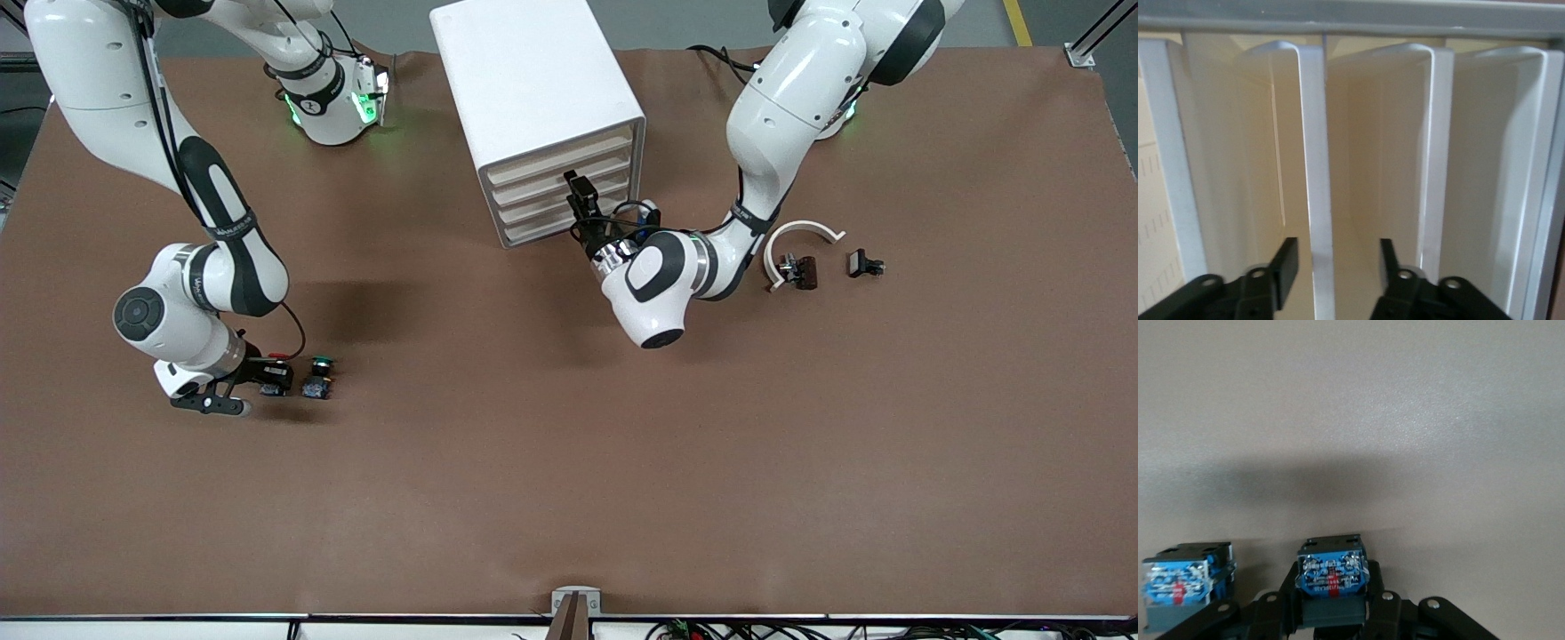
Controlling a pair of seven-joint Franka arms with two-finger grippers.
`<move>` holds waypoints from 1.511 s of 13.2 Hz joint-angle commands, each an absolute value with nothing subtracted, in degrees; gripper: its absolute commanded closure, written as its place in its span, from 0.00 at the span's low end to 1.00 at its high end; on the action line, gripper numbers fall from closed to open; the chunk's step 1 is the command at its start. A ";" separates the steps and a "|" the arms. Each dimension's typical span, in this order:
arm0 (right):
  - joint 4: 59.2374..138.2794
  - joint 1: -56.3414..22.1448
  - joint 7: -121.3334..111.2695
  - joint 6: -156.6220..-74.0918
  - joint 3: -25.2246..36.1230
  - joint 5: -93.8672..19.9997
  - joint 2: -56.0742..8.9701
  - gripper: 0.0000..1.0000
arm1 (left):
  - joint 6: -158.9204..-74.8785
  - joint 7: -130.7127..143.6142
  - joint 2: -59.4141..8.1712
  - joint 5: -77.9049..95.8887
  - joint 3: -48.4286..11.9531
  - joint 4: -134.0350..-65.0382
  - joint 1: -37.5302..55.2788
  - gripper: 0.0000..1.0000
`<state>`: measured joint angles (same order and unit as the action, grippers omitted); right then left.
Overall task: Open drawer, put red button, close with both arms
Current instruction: 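Grasp the red button with the right gripper while the left gripper hooks the drawer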
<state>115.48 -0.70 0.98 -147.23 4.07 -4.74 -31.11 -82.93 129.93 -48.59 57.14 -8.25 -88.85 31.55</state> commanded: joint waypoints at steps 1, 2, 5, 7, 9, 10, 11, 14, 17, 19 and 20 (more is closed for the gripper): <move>115.49 -0.44 2.45 -142.92 3.52 -5.71 -27.00 1.00 | -81.91 132.10 -49.66 58.36 -8.26 -87.45 32.43 0.60; 115.58 -0.53 4.55 -140.39 3.52 -6.32 -24.81 1.00 | -81.91 132.19 -49.66 58.36 -8.26 -87.45 32.34 0.67; 115.58 -2.19 10.08 -129.77 3.52 -8.61 -15.94 1.00 | -81.91 133.50 -49.66 58.18 -8.26 -87.36 32.08 1.00; 115.49 -4.73 18.06 -122.90 3.52 -8.61 -10.83 1.00 | -81.91 133.42 -49.75 58.18 -8.09 -86.14 31.47 1.00; 115.49 -7.89 26.24 -118.41 3.60 -8.53 -7.14 1.00 | -81.91 133.16 -49.75 58.10 -7.65 -85.61 30.85 1.00; 115.49 -9.39 28.98 -117.17 3.60 -8.53 -5.81 1.00 | -81.91 133.07 -49.83 58.01 -7.30 -84.65 30.41 1.00; 115.49 -11.14 32.48 -116.11 3.60 -8.44 -4.67 1.00 | -82.00 133.07 -49.92 57.83 -7.03 -83.94 30.15 1.00; 114.96 -16.50 43.12 -114.52 3.52 -8.17 -2.47 1.00 | -82.26 132.98 -50.27 58.01 -5.80 -82.01 28.31 1.00; 114.09 -21.08 51.92 -114.61 3.52 -7.91 -2.46 1.00 | -82.44 132.98 -51.59 58.01 -5.80 -79.20 26.37 1.00; 113.47 -23.80 56.84 -114.61 3.43 -7.91 -2.55 1.00 | -82.62 132.80 -52.03 58.01 -5.71 -77.97 25.32 1.00; 113.21 -25.65 60.17 -114.70 3.43 -7.82 -2.72 1.00 | -82.97 132.63 -52.29 58.01 -5.71 -77.44 24.53 1.00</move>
